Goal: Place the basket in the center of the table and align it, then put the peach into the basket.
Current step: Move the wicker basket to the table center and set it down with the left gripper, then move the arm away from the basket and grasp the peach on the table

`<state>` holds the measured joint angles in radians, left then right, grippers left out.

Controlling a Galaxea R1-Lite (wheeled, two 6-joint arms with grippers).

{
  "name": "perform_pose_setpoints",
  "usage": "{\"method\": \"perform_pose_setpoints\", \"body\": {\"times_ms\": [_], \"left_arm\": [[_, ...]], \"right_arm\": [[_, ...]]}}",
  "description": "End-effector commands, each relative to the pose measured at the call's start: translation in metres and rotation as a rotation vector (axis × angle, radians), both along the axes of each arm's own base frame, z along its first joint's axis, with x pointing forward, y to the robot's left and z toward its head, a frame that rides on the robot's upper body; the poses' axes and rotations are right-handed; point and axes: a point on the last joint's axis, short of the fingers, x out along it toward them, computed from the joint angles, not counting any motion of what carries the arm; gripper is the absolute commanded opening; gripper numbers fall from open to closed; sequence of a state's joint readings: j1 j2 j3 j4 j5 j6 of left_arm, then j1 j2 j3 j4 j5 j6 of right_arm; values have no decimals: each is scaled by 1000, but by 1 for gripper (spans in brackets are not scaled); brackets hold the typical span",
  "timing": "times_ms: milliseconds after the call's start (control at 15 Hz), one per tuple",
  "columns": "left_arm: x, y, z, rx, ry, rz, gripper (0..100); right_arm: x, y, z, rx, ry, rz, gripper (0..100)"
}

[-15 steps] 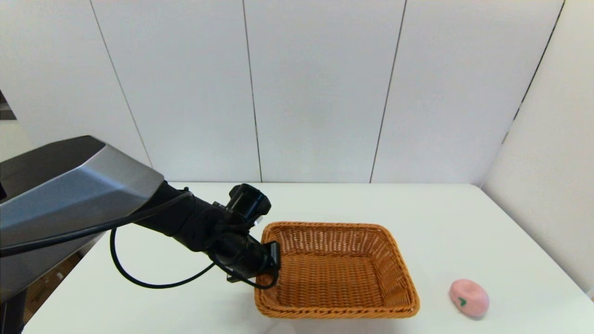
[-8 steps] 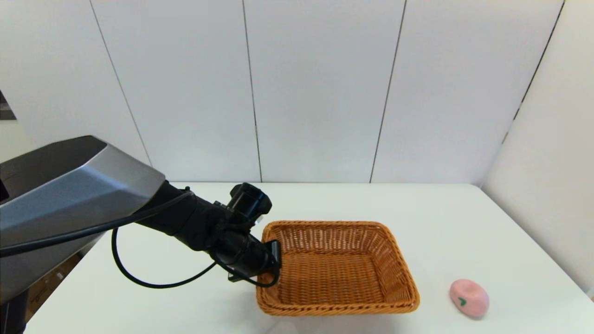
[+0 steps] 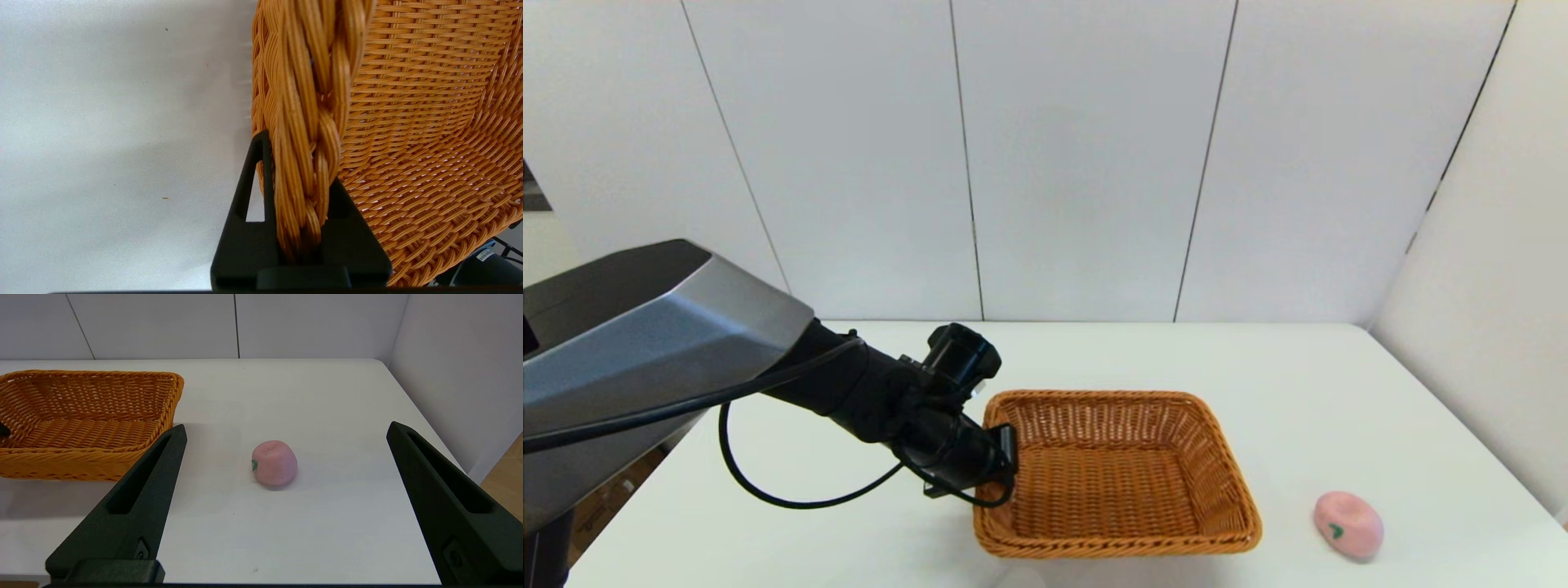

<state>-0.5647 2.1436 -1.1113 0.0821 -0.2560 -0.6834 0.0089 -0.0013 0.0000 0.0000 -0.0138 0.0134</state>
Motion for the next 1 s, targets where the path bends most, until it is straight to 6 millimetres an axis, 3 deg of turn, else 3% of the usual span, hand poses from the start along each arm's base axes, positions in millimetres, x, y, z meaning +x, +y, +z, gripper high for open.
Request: {"method": "perform_pose_setpoints", "body": {"times_ms": [67,267,333,467,533,800,1000], "left_arm": [[1,1,2,-5,-2,6,100],[0,2,6,-10,-14,7,100],[-1,5,17,-26,-37,12,100],[-5,20,53,-73,-123,31,100],[-13,30,81,-110,-191,44,100],[-98,79,187,-221,-463,13,100],[-172,125,228,-92,-766,60,100]], "right_arm": [[0,0,0,0,1,0,100],[0,0,0,0,1,0,100],[0,0,0,0,0,0,100],[0,0,0,0,1,0,100],[0,0,0,0,1,0,100],[0,0,0,0,1,0,100],[0,0,0,0,0,0,100]]}}
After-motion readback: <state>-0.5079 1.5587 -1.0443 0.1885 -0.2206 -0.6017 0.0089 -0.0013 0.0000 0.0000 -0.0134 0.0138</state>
